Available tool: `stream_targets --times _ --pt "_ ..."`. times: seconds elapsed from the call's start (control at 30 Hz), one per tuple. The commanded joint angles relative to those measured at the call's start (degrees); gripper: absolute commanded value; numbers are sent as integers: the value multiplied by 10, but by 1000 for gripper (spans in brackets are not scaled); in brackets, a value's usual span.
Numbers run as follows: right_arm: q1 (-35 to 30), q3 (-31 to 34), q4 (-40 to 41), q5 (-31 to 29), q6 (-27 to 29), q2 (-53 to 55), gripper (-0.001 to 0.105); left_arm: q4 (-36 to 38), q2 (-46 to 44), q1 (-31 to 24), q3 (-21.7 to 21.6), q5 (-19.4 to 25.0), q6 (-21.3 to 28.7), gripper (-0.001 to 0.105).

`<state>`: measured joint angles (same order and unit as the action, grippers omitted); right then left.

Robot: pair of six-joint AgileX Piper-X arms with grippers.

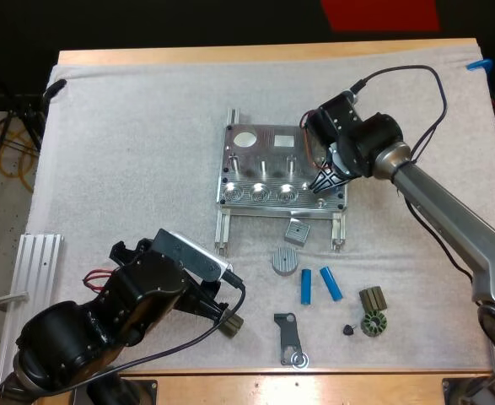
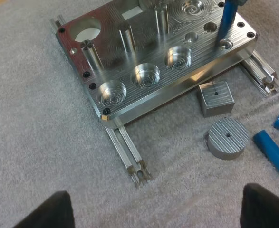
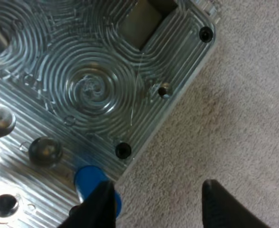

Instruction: Load cells from right to left

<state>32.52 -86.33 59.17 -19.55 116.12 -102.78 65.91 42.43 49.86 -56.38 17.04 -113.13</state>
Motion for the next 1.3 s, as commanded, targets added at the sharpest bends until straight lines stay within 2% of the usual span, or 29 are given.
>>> stream_targets --times 0.0,0.33,0.83,1.27 --pt "-3 -2 3 5 -4 2 42 -2 -3 0 -6 7 3 69" --pt "-3 -2 16 3 -4 7 42 -2 -3 0 -6 7 4 69" --pt "-3 -3 69 6 -9 93 42 -2 -3 0 -6 7 12 69" --pt "-3 -3 113 73 -62 162 42 -2 -3 0 -6 7 -10 69"
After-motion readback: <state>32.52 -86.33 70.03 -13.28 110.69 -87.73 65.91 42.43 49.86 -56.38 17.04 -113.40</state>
